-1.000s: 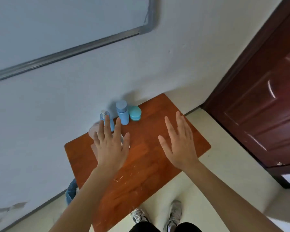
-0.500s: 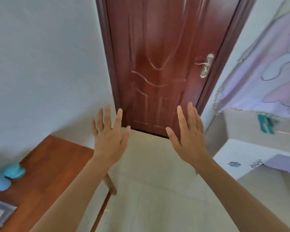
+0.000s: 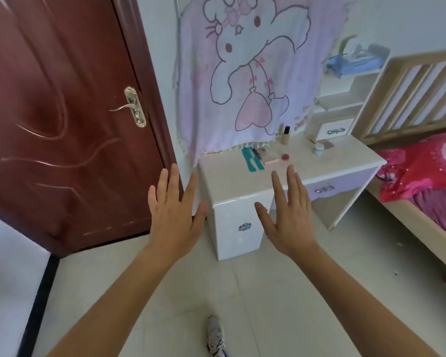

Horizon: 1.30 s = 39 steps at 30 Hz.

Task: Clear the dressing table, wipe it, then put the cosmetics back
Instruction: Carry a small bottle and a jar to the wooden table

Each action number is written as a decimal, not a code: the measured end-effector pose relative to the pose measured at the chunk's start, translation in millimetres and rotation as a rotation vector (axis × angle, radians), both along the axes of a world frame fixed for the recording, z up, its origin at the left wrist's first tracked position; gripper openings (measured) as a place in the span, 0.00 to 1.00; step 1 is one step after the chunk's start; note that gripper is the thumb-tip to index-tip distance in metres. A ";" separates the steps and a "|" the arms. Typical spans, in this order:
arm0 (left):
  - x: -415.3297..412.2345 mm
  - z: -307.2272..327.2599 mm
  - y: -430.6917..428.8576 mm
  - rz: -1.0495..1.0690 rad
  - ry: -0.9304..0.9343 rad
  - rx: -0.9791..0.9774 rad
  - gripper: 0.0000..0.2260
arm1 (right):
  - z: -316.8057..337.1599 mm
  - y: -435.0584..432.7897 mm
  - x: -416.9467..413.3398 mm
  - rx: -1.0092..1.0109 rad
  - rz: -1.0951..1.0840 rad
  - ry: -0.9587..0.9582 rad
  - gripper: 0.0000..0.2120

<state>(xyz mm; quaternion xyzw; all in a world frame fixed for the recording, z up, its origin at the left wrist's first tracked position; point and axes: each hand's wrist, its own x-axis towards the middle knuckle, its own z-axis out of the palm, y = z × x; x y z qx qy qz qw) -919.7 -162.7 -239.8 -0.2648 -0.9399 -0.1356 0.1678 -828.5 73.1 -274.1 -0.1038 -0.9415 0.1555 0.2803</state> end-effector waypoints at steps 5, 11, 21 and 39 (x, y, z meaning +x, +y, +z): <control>-61.6 -22.5 90.0 -0.144 -0.035 -0.015 0.27 | -18.1 71.0 -37.2 0.047 -0.089 -0.098 0.35; -157.5 -20.8 194.5 -0.259 -0.091 -0.028 0.27 | 2.5 168.4 -107.3 0.094 -0.217 -0.264 0.34; -258.7 -40.1 349.2 -0.427 -0.256 -0.068 0.30 | -12.8 295.4 -163.6 -0.008 -0.355 -0.371 0.33; -380.6 -147.8 594.3 -0.168 -0.589 -0.092 0.35 | -148.6 547.1 -327.2 -0.245 -0.164 -0.708 0.32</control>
